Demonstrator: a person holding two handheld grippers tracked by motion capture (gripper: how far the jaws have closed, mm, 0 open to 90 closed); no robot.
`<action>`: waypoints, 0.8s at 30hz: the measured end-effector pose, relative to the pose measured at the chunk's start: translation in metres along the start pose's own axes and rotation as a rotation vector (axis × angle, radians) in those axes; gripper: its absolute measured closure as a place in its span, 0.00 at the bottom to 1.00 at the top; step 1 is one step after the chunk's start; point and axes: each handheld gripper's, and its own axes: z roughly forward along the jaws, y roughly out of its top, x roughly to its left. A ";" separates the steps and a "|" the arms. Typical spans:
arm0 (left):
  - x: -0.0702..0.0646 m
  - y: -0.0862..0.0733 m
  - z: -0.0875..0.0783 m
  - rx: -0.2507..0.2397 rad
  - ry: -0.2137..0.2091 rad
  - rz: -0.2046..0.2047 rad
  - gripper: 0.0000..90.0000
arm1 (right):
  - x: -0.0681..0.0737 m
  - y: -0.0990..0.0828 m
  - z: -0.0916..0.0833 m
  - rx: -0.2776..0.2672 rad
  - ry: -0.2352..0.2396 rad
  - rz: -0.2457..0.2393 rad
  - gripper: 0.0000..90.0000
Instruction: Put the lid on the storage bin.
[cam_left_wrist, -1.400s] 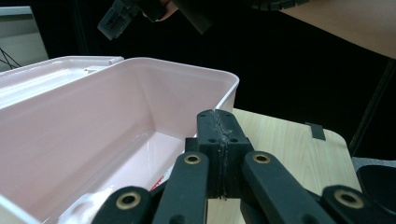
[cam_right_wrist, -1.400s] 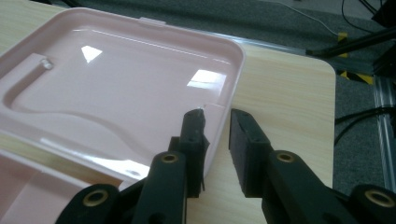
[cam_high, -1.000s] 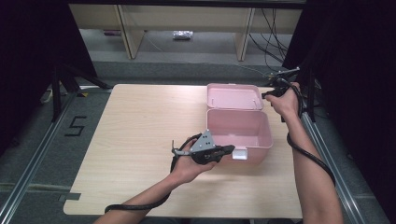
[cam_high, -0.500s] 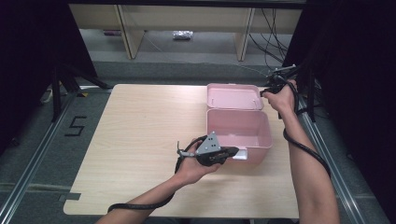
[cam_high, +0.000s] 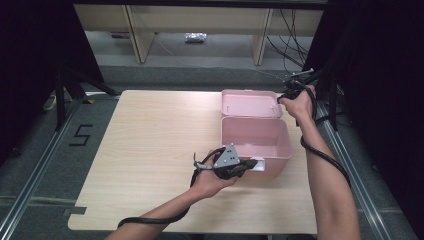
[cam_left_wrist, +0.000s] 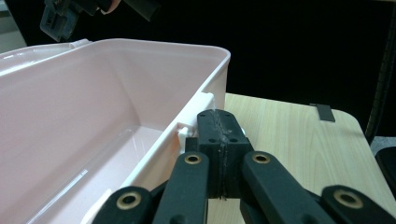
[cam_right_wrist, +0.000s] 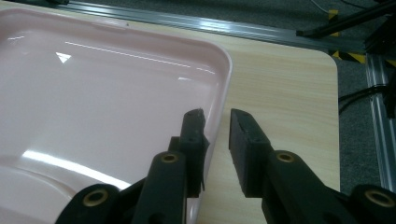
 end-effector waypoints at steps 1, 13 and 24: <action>-0.001 0.000 0.001 -0.001 -0.001 0.001 0.99 | 0.001 0.000 0.000 0.011 0.000 0.027 0.84; -0.004 -0.003 0.003 0.007 -0.007 -0.002 0.99 | -0.001 0.003 0.012 0.029 -0.005 0.028 0.83; -0.004 -0.004 0.003 0.009 -0.011 -0.002 0.99 | 0.002 0.005 0.019 0.051 -0.010 0.063 0.87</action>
